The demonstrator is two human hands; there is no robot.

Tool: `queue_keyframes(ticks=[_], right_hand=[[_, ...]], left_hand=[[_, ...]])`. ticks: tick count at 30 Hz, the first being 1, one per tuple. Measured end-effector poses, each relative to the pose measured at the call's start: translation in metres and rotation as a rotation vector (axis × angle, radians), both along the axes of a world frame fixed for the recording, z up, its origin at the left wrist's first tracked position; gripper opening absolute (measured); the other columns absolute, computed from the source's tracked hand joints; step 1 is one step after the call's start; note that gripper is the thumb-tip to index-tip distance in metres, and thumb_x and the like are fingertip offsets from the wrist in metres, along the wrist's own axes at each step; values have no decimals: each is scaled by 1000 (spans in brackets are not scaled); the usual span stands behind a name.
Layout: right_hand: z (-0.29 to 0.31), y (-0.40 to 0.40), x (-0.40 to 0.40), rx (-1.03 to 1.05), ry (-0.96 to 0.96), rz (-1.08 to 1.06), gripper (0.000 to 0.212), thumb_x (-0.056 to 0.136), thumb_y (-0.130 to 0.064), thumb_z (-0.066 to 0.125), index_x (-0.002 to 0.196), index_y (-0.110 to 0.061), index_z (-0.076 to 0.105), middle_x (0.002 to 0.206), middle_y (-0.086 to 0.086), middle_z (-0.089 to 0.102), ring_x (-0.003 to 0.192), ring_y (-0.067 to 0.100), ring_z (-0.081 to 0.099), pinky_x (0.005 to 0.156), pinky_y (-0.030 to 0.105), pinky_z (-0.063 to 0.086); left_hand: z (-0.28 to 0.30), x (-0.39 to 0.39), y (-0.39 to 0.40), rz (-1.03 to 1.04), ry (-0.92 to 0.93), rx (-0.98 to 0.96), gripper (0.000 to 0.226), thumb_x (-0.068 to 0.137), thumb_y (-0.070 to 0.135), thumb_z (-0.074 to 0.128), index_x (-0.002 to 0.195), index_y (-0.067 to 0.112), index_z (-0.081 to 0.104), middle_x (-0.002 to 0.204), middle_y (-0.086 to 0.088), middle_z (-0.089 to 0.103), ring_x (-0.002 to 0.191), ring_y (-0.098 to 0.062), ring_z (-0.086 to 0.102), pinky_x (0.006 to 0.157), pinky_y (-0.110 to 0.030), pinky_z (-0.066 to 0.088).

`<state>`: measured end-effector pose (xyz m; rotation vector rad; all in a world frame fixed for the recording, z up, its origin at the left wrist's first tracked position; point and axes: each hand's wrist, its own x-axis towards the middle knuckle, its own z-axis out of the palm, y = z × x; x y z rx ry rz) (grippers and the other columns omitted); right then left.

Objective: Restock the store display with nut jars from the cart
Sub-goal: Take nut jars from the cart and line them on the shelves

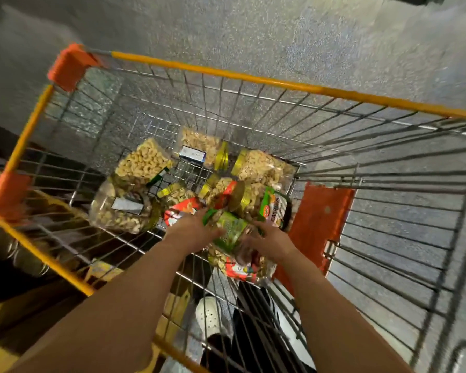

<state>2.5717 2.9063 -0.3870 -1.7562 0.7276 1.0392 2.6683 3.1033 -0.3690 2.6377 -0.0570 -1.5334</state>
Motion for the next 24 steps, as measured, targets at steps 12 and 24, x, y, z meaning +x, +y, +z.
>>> queue_keyframes(ticks=[12, 24], right_hand=[[-13, 2, 2, 81, 23, -44, 79, 86, -51, 75, 153, -28, 39, 126, -2, 64, 103, 14, 58, 79, 27, 49], [14, 16, -24, 184, 0, -262, 93, 67, -42, 86, 150, -30, 45, 100, -2, 72, 87, 12, 69, 67, 24, 52]], left_hand=[[-40, -15, 4, 355, 102, -142, 98, 80, 69, 71, 158, 37, 22, 157, -19, 34, 131, -41, 50, 107, -46, 46], [-20, -32, -4, 424, 153, -155, 106, 71, 68, 79, 155, 43, 21, 153, -17, 40, 129, -40, 50, 107, -52, 47]])
